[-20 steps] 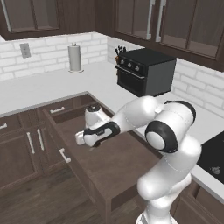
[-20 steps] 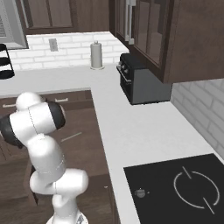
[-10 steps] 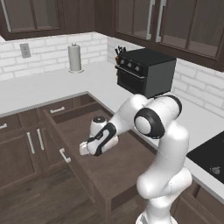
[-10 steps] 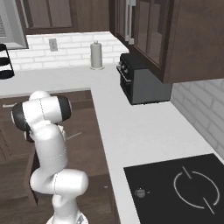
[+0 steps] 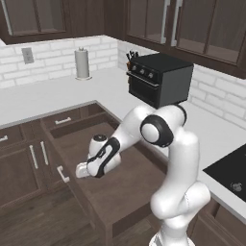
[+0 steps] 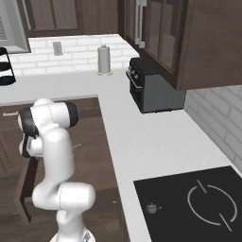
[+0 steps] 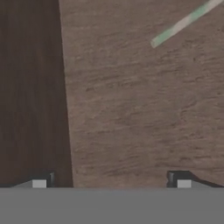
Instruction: Take a straw from the drawer in front and place it inside the glass cup on the dining counter.
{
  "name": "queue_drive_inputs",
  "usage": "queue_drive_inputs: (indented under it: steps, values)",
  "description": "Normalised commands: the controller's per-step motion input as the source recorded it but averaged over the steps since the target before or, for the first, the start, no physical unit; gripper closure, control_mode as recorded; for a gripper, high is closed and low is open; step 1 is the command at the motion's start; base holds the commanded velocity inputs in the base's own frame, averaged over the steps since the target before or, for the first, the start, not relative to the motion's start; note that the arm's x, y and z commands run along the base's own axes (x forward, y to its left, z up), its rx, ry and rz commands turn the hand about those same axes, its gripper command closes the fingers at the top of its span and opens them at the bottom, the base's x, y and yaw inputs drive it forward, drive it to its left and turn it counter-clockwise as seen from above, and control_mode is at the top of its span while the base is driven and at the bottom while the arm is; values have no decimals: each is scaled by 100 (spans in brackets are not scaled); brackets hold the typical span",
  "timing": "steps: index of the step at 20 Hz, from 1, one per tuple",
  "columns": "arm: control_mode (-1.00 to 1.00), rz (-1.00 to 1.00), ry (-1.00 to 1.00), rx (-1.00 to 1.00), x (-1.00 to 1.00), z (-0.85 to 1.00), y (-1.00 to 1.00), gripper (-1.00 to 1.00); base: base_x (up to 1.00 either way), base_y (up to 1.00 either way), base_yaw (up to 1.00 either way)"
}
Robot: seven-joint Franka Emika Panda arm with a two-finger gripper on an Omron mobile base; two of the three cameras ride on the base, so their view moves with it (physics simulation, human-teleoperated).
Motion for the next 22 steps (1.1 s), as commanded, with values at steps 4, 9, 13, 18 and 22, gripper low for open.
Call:
queue_drive_inputs:
  steps: [4,9,13,18,22]
  values:
    - [-100,0,6,0,-24,-14,95,-100,0,0,0]
    - [-100,-16,0,0,2,33,-10,-100,0,0,0]
    - [-100,-31,1,-1,51,25,-42,-100,0,0,0]
    - [-100,-25,5,0,71,-1,-33,-100,0,0,0]
    - [-100,-18,6,0,64,-11,-2,-100,0,0,0]
